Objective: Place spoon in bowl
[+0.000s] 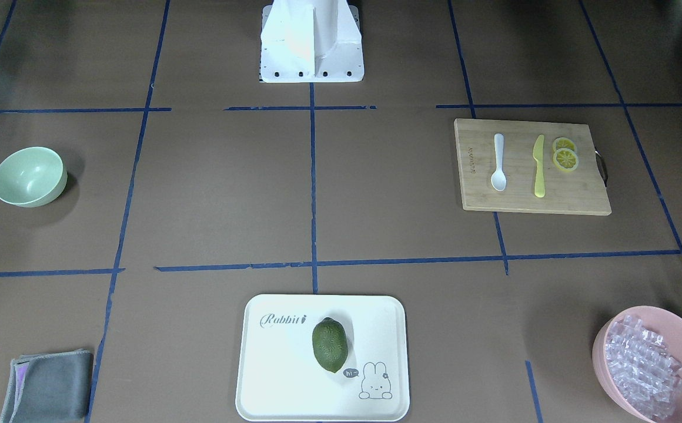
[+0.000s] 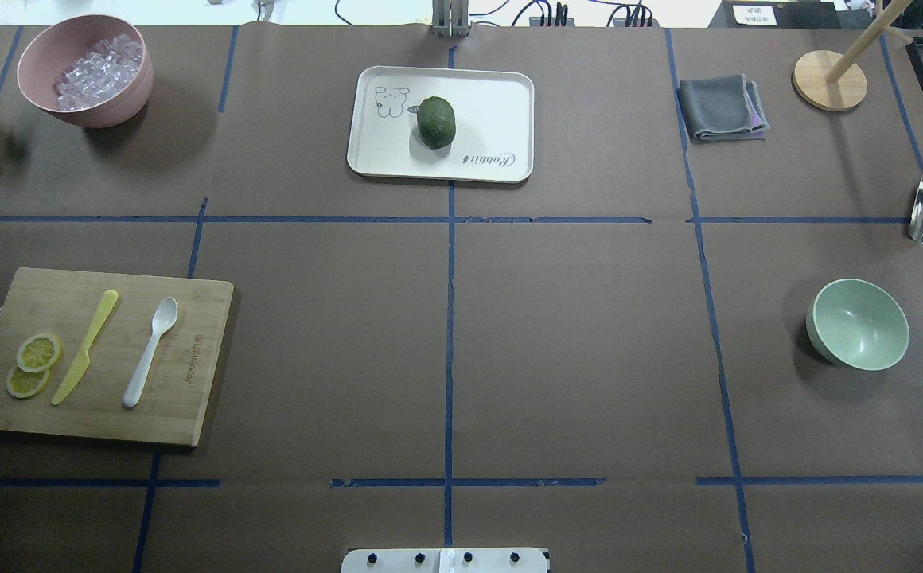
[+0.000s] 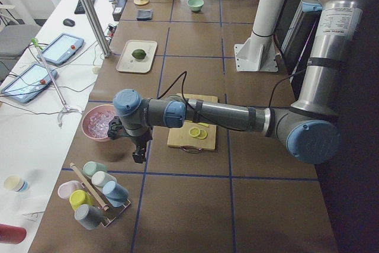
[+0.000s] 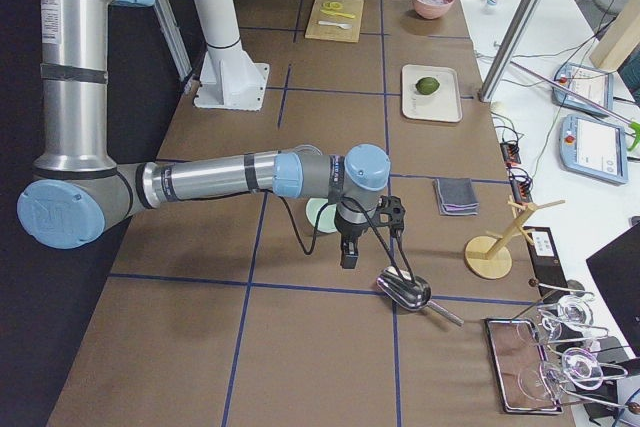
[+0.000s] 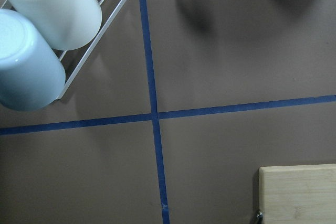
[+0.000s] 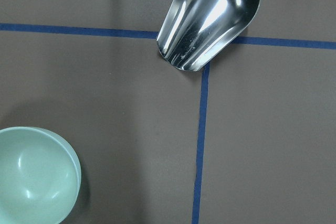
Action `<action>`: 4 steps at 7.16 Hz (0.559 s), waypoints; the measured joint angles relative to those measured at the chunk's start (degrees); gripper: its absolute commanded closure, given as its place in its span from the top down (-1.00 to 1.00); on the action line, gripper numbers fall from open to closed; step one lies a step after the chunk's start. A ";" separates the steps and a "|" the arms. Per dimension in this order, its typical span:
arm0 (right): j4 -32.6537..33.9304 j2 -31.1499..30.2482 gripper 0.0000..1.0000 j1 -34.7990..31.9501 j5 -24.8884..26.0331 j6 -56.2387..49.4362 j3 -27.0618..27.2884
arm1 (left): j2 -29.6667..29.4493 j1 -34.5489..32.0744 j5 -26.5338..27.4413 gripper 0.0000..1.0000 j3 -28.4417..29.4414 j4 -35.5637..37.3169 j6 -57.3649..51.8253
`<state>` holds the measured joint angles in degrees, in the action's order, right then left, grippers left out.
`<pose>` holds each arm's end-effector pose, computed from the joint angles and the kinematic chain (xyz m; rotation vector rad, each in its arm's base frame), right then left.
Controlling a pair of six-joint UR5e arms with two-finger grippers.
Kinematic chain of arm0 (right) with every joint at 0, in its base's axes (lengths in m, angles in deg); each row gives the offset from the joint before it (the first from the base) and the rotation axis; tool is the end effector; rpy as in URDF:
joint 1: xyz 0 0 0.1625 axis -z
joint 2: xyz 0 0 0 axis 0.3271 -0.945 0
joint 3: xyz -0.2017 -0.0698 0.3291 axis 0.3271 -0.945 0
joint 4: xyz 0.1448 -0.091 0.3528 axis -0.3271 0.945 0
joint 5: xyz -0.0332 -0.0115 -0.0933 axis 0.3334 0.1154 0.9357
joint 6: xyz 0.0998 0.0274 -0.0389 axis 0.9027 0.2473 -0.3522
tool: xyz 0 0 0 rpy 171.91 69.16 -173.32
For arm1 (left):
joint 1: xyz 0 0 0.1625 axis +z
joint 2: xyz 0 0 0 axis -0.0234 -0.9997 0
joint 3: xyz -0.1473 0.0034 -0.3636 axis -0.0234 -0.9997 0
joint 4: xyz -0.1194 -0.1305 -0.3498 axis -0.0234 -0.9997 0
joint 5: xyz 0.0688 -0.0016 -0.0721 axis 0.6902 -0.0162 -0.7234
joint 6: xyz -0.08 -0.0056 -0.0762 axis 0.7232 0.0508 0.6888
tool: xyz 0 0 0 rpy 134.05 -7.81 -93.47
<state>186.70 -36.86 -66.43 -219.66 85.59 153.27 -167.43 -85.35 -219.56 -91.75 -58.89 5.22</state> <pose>0.0236 -0.4384 0.5751 -0.0452 -0.7527 -0.0685 -0.0262 -0.5381 0.5733 0.0638 0.7591 0.1153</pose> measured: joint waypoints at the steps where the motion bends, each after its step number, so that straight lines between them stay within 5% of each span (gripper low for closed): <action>1: -0.02 0.02 1.00 0.00 0.01 -0.01 -0.04 | 0.32 0.02 1.31 1.00 -0.66 -0.81 -0.35; 4: -0.35 0.22 1.00 0.04 0.08 -0.09 -0.04 | 2.22 0.38 2.66 1.00 -2.57 -2.45 -1.07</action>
<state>186.36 -36.64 -66.38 -219.58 85.50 153.24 -165.20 -84.97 -216.90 -94.32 -61.34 4.15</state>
